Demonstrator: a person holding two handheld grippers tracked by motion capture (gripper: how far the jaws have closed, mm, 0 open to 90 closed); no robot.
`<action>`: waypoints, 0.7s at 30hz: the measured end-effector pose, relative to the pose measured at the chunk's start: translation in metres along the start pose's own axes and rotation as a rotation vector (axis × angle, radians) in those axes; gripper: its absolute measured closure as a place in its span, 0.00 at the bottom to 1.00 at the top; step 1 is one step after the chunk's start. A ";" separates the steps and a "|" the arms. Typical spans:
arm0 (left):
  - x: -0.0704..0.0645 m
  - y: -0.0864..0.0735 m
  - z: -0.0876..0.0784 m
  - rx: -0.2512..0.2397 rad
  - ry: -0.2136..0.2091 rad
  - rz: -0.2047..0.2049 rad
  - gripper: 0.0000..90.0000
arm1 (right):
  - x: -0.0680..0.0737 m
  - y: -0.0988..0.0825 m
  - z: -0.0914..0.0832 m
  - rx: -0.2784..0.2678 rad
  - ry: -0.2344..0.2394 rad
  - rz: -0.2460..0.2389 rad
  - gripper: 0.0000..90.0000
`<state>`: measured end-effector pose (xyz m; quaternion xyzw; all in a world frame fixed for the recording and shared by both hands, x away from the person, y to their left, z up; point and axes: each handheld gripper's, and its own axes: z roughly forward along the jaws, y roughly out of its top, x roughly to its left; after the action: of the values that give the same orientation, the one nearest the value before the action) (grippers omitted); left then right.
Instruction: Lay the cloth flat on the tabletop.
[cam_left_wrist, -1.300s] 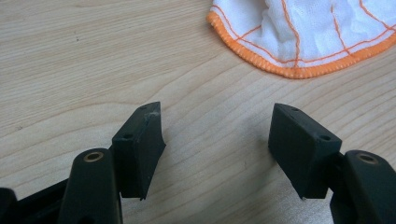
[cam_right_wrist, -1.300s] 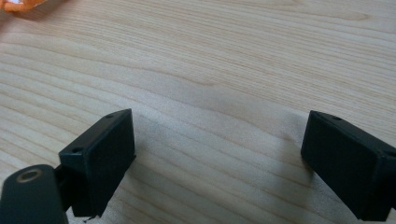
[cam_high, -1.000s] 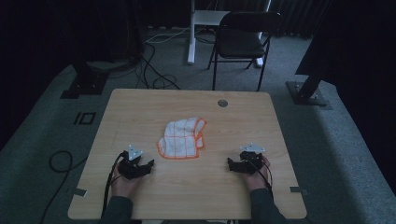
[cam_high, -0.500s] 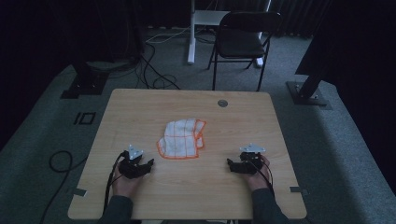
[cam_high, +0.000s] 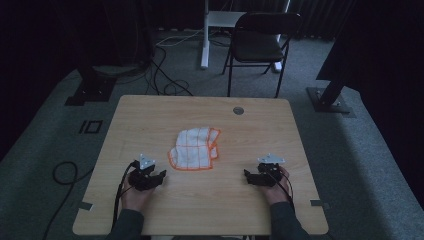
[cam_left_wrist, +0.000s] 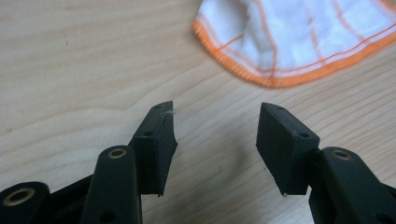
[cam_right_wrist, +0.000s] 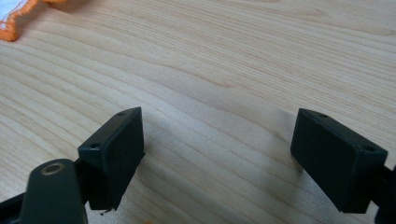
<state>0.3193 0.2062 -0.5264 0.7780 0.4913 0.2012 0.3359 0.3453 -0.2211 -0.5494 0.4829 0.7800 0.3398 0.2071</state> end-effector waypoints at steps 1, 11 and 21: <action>-0.001 0.002 -0.001 -0.005 -0.003 0.004 0.53 | 0.000 0.000 0.000 0.000 -0.001 0.001 0.19; -0.010 0.013 -0.004 -0.034 -0.027 0.013 0.52 | 0.001 0.000 0.000 -0.001 -0.004 0.005 0.19; -0.022 0.025 0.000 -0.053 -0.056 0.030 0.53 | 0.002 0.000 0.000 0.001 -0.002 0.001 0.19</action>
<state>0.3254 0.1791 -0.5085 0.7815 0.4644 0.1974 0.3669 0.3442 -0.2196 -0.5493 0.4838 0.7797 0.3391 0.2075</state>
